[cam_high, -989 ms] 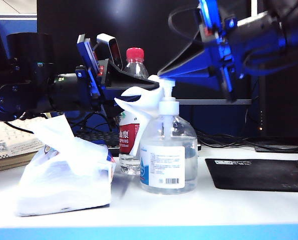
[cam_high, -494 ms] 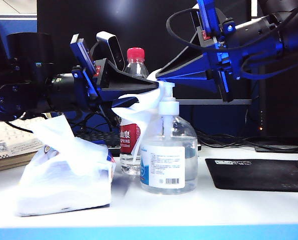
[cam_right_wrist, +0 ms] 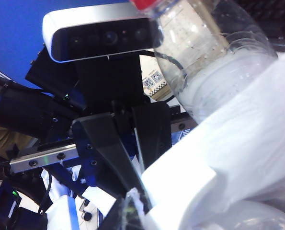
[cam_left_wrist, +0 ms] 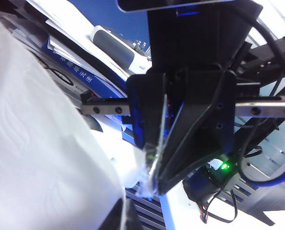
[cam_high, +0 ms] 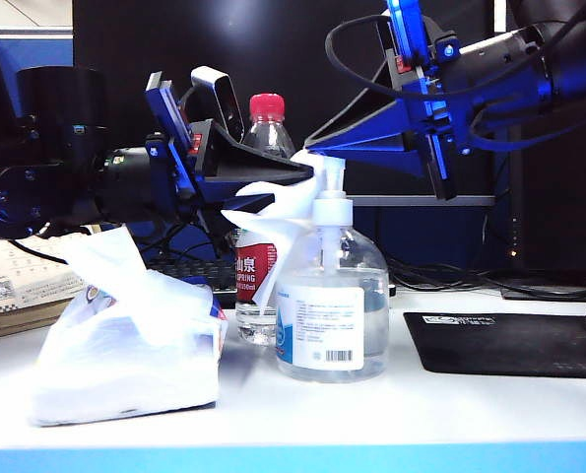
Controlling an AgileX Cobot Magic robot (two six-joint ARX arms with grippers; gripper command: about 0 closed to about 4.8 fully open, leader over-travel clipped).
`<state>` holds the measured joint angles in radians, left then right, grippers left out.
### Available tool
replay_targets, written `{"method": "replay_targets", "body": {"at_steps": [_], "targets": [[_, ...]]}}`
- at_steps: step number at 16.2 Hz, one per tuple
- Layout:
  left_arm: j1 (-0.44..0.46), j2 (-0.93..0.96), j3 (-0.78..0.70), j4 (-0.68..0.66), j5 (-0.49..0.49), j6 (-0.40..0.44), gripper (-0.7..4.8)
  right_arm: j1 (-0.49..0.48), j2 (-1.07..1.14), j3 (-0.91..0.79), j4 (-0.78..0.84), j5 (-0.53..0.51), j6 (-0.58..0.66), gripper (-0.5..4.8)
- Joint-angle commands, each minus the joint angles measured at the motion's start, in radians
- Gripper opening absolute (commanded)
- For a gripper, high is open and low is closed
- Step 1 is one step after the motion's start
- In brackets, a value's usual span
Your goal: Pull out a tissue from the tissue dispenser, then press the switch of the alcohol sanitizer bottle to drop some sanitizer on the paper tissue, and finally place the treated tissue on the table.
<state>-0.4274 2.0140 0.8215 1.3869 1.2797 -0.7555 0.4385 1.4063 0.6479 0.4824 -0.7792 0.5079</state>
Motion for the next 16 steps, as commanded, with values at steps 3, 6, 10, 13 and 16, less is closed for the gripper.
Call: {"method": "replay_targets", "body": {"at_steps": [3, 6, 10, 13, 16], "targets": [[0.000, -0.004, 0.007, -0.029, 0.000, 0.023, -0.06, -0.004, -0.003, 0.043, 0.008, 0.018, 0.001, -0.05], [0.000, -0.004, 0.008, -0.029, 0.000, 0.022, -0.06, -0.006, -0.003, 0.041, -0.059, 0.018, -0.039, -0.05], [0.000, -0.004, 0.008, -0.028, 0.015, 0.023, -0.06, -0.006, -0.001, 0.034, -0.236, 0.071, -0.199, -0.05], [0.000, -0.004, 0.009, -0.027, 0.023, 0.023, -0.06, -0.006, 0.003, -0.013, -0.208, 0.101, -0.221, -0.05], [0.000, -0.004, 0.011, -0.027, 0.023, 0.023, -0.06, -0.006, 0.060, -0.055, -0.163, 0.100, -0.221, -0.05]]}}
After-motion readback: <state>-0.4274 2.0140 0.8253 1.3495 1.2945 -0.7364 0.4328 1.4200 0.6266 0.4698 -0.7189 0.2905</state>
